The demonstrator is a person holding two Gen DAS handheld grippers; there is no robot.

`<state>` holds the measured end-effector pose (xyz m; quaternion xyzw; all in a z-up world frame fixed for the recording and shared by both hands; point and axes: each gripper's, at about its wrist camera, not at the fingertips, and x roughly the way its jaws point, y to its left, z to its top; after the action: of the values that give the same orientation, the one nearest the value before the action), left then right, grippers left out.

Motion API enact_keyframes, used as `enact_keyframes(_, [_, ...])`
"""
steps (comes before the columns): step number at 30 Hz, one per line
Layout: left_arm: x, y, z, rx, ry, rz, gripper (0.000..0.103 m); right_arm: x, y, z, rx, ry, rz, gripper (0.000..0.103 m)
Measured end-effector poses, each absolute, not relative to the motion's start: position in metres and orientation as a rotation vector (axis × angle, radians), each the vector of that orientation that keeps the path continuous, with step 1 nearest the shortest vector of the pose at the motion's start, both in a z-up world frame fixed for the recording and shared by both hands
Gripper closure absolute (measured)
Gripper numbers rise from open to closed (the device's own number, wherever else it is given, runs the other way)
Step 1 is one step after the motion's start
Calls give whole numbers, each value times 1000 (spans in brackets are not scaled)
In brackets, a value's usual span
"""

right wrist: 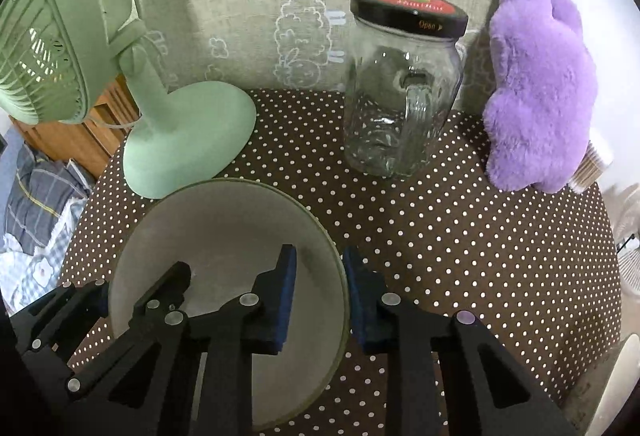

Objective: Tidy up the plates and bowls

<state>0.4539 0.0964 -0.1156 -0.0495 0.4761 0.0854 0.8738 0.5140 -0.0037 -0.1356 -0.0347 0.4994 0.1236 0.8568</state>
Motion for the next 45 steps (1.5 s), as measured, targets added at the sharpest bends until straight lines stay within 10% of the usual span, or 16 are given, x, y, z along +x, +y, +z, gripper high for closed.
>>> enact_keyframes(45, [370, 78, -20, -68, 938, 87, 83, 423, -33, -31, 8, 1012, 128, 77])
